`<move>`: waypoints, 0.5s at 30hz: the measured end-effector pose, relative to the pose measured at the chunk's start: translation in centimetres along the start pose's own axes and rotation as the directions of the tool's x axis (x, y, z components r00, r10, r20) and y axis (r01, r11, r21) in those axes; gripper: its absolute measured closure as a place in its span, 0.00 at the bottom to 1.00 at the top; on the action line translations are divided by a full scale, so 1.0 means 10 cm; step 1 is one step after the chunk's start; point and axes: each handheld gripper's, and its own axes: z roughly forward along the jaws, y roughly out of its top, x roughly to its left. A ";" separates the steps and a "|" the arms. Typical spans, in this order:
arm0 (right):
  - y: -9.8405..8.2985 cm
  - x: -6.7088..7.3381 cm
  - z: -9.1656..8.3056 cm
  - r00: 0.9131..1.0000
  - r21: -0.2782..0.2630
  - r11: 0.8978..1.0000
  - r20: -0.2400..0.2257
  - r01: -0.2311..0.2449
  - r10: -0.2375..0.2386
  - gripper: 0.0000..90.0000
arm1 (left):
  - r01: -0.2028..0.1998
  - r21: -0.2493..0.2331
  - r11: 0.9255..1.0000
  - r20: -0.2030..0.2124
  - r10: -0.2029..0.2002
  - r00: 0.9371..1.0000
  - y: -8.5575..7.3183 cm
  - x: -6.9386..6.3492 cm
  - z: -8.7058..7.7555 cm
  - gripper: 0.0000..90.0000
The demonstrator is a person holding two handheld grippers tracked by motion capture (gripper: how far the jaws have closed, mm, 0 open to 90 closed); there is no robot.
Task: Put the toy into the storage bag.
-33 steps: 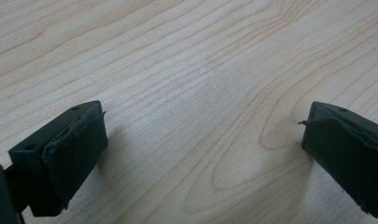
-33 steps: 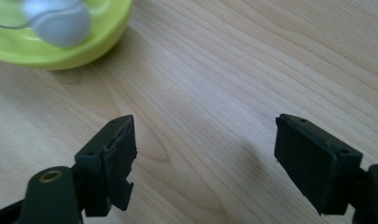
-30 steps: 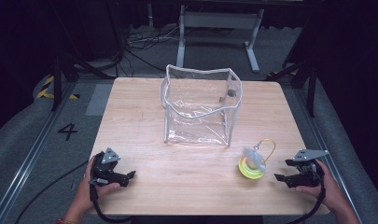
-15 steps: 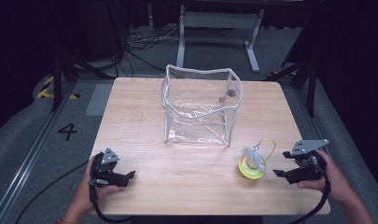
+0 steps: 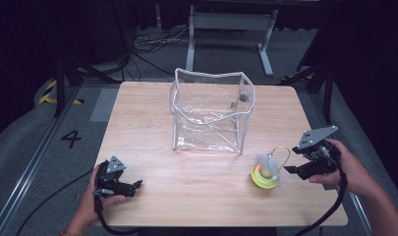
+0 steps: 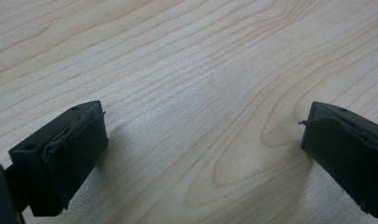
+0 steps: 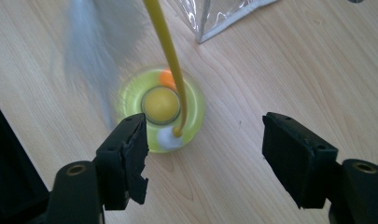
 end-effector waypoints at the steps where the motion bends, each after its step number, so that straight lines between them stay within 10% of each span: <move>1: 0.00 0.00 0.00 1.000 0.000 1.000 0.000 0.000 0.000 0.36 | 0.000 0.000 1.000 0.000 0.000 1.000 0.00 0.00 0.00 0.01; 15: 0.32 0.04 -0.03 0.996 0.108 0.991 -0.027 0.082 -0.079 0.79 | 0.000 -0.001 1.000 0.002 0.000 1.000 0.00 0.00 0.00 0.01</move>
